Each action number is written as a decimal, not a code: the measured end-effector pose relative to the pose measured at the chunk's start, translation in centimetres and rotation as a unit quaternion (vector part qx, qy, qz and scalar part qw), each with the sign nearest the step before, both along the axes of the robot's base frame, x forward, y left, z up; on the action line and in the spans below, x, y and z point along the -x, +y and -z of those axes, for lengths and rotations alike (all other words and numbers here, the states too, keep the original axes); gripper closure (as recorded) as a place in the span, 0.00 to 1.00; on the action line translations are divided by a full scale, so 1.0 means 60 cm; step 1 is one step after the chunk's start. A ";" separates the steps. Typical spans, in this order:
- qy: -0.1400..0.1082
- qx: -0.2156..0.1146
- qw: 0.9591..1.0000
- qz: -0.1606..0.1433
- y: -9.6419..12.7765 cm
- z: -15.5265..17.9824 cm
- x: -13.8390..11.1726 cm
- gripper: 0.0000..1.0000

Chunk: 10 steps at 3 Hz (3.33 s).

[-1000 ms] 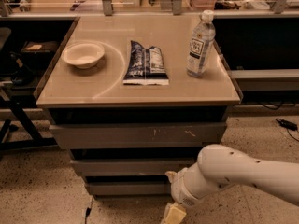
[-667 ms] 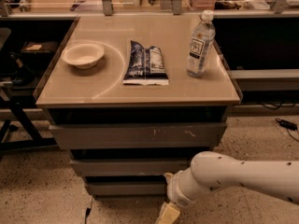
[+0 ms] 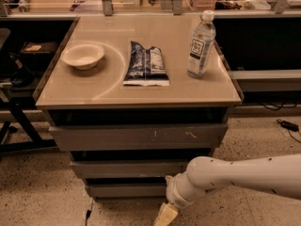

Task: Open bottom drawer

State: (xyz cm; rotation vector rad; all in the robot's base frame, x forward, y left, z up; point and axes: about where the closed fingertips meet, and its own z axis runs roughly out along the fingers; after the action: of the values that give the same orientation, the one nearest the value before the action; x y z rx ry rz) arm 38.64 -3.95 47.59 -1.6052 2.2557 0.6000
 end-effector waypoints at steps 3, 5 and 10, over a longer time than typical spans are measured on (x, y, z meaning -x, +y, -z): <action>0.039 -0.039 0.998 0.039 0.030 0.218 -0.022 0.00; 0.029 -0.044 0.997 0.054 0.032 0.264 -0.042 0.00; -0.041 -0.015 0.990 0.135 -0.047 0.415 -0.194 0.00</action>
Offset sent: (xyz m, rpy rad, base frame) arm 0.0208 0.0228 -0.1511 0.1030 0.0848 -0.0972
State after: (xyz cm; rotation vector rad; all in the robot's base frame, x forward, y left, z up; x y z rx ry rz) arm 50.26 -6.79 22.66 -1.2549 2.3352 0.4845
